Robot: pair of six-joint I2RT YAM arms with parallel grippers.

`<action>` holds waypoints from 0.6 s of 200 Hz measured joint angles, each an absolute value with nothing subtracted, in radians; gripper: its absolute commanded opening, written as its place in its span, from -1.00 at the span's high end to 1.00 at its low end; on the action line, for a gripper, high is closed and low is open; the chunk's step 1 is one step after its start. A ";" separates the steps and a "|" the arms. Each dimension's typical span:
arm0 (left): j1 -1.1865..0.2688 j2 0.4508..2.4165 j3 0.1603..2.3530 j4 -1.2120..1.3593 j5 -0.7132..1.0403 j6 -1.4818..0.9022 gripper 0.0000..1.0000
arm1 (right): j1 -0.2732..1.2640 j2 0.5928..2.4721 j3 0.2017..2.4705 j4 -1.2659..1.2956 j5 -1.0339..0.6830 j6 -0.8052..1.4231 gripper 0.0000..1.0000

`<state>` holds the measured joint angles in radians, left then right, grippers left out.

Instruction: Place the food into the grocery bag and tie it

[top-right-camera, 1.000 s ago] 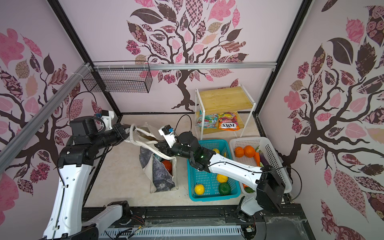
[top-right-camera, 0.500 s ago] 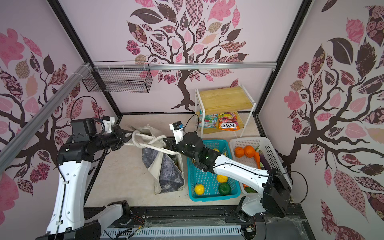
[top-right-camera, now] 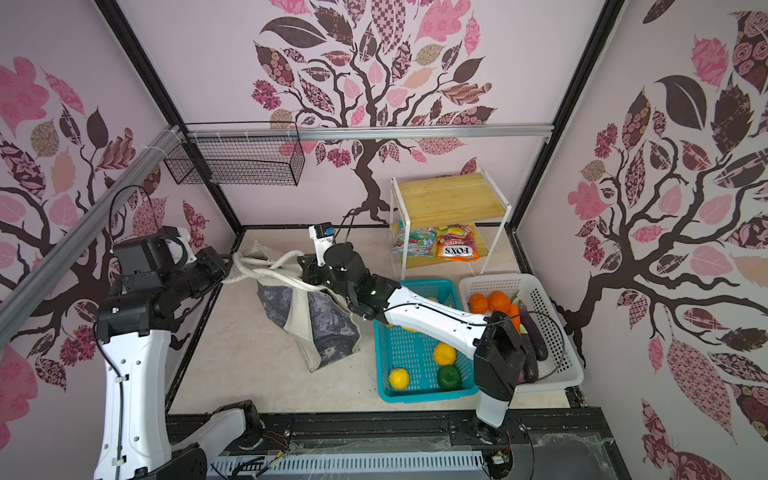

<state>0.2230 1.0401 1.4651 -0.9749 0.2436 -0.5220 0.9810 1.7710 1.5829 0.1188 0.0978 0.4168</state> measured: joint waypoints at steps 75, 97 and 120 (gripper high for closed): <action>0.189 1.099 1.419 -0.915 0.115 -0.524 1.00 | 0.878 1.775 1.561 0.023 -0.059 0.426 1.00; 0.213 1.113 1.405 -0.891 0.025 -0.519 1.00 | 0.836 1.714 1.521 -0.050 -0.063 0.413 1.00; 0.215 1.126 1.391 -0.868 0.038 -0.527 1.00 | 0.782 1.625 1.467 -0.067 -0.081 0.376 1.00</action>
<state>0.2150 1.1255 1.3907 -0.8684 0.0383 -0.5274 0.7822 1.6253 1.4670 -0.0666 -0.0814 0.3759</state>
